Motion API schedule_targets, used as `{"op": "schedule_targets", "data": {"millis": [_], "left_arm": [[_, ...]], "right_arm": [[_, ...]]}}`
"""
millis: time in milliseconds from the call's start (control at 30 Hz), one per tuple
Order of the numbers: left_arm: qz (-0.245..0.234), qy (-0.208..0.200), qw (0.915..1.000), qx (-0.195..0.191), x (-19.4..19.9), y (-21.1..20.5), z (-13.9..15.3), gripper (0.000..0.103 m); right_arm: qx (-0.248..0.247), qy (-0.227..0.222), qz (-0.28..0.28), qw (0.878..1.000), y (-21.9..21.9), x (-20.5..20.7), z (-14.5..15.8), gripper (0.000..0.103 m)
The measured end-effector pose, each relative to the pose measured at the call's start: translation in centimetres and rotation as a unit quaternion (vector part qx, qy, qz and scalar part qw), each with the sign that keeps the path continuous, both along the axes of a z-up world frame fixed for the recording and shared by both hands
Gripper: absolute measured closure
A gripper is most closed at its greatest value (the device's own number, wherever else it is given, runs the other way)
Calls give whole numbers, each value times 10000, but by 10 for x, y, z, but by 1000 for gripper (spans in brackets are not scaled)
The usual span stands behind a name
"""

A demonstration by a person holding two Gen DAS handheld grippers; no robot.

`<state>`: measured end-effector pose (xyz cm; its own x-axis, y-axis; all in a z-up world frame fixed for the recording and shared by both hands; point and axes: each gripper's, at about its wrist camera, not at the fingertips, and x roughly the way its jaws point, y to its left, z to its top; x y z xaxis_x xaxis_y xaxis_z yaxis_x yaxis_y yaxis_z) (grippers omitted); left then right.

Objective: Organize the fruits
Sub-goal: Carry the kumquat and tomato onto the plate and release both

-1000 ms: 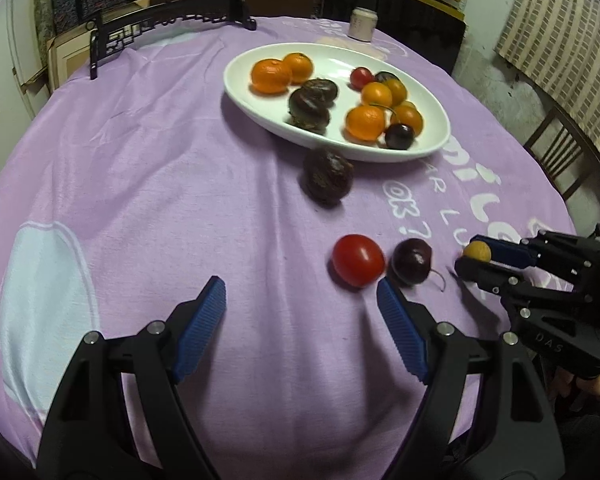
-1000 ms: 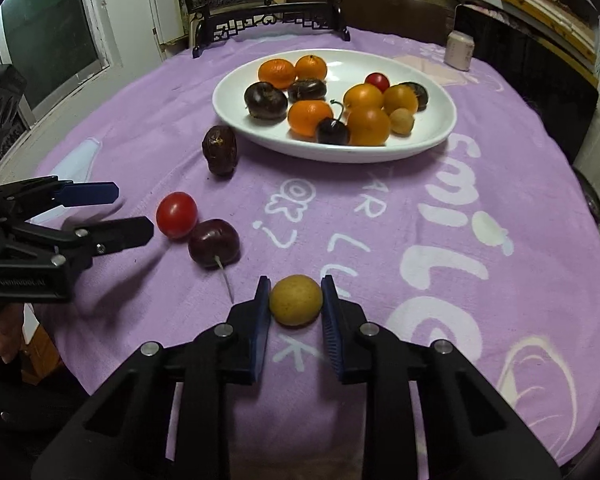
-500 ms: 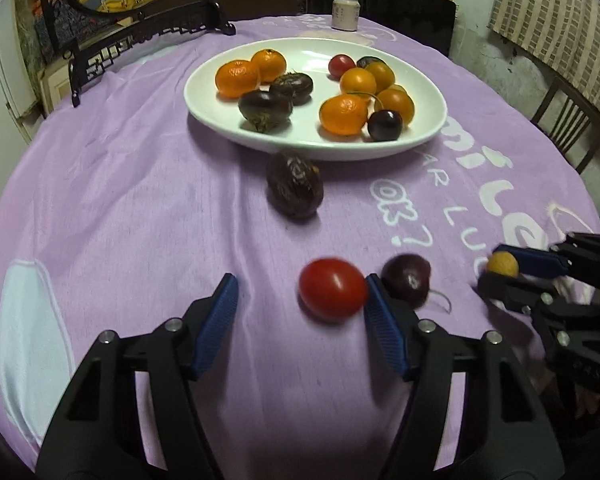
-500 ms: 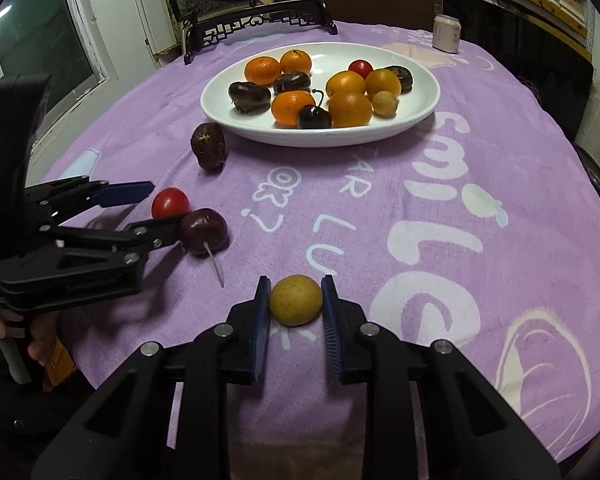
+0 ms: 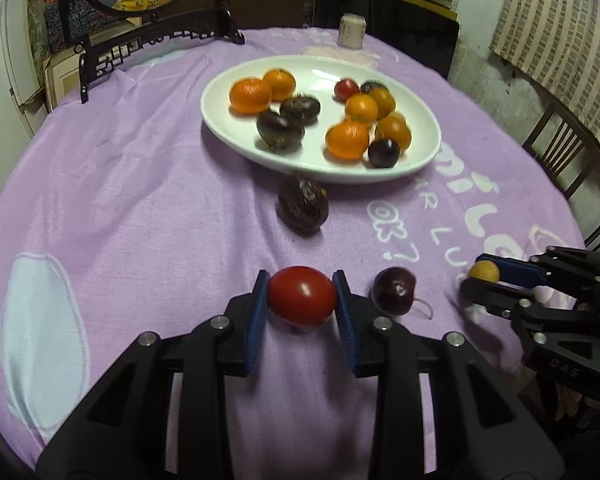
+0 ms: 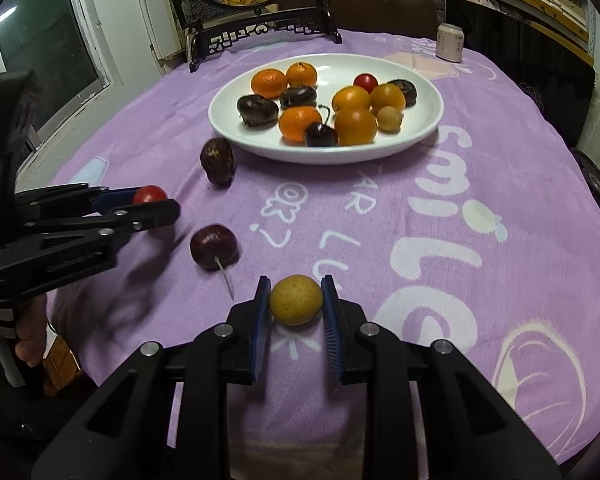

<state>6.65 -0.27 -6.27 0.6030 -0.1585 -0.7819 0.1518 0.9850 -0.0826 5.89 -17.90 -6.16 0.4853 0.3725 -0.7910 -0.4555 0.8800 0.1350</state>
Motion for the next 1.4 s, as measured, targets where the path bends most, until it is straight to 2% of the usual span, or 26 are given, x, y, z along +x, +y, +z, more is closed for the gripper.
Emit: {"op": "schedule_targets", "data": {"millis": [167, 367, 567, 733, 833, 1000, 1033, 1067, 1100, 1133, 1200, 1400], "left_arm": [[87, -321, 9993, -171, -6, 15, 29, 71], [151, -347, 9990, -248, 12, 24, 41, 71], [18, -408, 9989, -227, 74, 12, 55, 71], [166, -297, 9993, -135, 144, -2, 55, 71], [195, -157, 9995, -188, 165, -3, 48, 71], [174, -46, 9996, -196, 177, -6, 38, 70], [156, -16, 9997, -196, 178, -7, 37, 68], [141, -4, 9997, -202, 177, -7, 37, 52], [154, -47, 9996, -236, 174, -6, 39, 40], [194, -157, 9994, -246, 170, -5, 43, 29], [193, -320, 9991, -206, 160, -4, 52, 29], [164, -512, 9974, -471, 119, 8, 69, 27]], "right_arm": [[69, -218, 37, 9997, 5, 7, 17, 76], [155, -375, 97, 9991, 16, 26, 32, 76], [50, -486, -93, 9988, 28, 88, 45, 76], [-149, -411, -343, 9985, 34, 141, 34, 76], [-152, -284, -386, 9987, 35, 161, 26, 76], [-136, -222, -342, 9991, 37, 169, 21, 75], [-119, -221, -345, 9991, 37, 170, 21, 73], [-95, -230, -368, 9990, 36, 170, 22, 58], [-86, -278, -412, 9987, 35, 169, 24, 41], [-95, -334, -441, 9984, 34, 166, 26, 40], [-143, -407, -459, 9980, 32, 160, 33, 39], [-93, -591, -402, 9974, 24, 128, 51, 32]]}}
